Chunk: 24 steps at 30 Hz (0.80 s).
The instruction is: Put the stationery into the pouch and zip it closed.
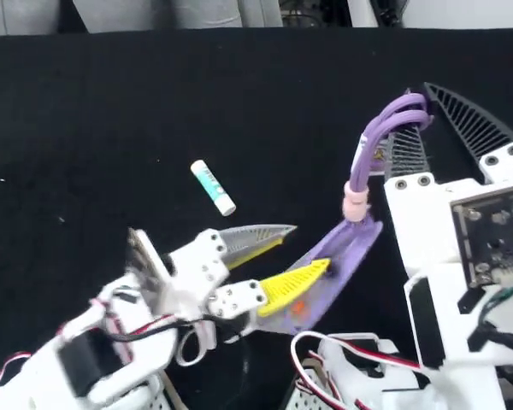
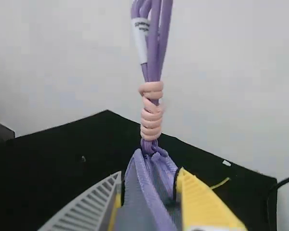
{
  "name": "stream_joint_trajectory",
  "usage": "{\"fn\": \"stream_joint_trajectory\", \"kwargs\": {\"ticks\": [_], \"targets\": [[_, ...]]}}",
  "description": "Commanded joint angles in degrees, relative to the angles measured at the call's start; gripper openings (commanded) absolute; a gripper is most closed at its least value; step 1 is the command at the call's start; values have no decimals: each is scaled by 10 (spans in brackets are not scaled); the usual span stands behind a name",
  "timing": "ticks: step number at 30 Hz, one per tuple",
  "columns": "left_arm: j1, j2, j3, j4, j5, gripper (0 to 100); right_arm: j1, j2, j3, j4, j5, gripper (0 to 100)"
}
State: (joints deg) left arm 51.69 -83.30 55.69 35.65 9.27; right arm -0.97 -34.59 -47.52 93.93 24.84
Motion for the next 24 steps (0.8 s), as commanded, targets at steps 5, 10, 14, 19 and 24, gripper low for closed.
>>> {"fn": "stream_joint_trajectory", "kwargs": {"ticks": [5,10,14,19,24], "targets": [[-224,-9,-242,84,156,188,5,0,6,-13,0,12],[-402,-2,-238,148,239,190,5,0,22,-25,0,12],[-435,-2,-125,135,242,192,5,0,71,-59,0,12],[-439,63,-2,36,241,192,5,0,145,-122,-1,12],[-442,250,21,-52,242,192,4,0,181,-168,-34,12]]}}
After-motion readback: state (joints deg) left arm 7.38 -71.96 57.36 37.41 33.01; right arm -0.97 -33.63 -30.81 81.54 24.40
